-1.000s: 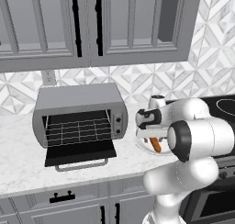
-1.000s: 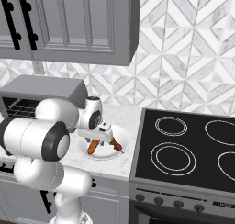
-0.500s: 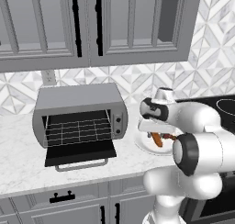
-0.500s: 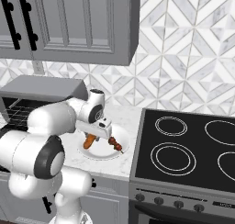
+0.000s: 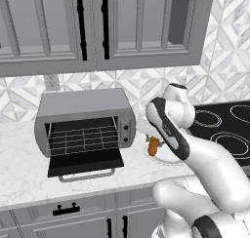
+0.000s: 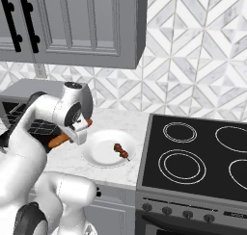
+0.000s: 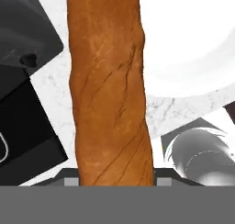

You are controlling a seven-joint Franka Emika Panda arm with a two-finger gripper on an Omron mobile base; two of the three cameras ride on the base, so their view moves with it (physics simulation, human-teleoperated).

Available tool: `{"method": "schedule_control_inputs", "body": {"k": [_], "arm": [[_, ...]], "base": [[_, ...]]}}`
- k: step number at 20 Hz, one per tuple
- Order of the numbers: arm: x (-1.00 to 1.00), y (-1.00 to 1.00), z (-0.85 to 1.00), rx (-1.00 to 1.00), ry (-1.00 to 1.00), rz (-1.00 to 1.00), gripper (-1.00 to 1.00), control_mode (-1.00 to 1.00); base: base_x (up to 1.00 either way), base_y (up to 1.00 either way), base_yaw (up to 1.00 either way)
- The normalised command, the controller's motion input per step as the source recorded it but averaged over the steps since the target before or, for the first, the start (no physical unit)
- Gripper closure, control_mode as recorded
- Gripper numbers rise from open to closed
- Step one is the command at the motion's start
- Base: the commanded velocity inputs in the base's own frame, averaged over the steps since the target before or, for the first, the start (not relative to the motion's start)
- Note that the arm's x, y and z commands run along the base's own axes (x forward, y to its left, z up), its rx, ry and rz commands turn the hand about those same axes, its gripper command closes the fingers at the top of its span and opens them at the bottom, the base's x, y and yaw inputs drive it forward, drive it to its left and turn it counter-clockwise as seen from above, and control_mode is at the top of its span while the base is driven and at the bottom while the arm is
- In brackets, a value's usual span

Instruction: Pick up the kebab skewer and baguette bread, and place them inside the toaster oven. Close the toaster oven door and start by setting the timer.

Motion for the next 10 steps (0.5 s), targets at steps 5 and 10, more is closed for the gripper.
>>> {"method": "schedule_control_inputs", "body": {"k": [5, 10], "arm": [[-0.42, 1.00, 0.66, 0.06, -0.14, -0.47, 1.00, -1.00], [-0.19, 1.00, 0.38, 0.05, -0.16, -0.51, 1.00, -1.00]], "base": [[0.00, 0.00, 0.00], [0.00, 0.00, 0.00]]}}
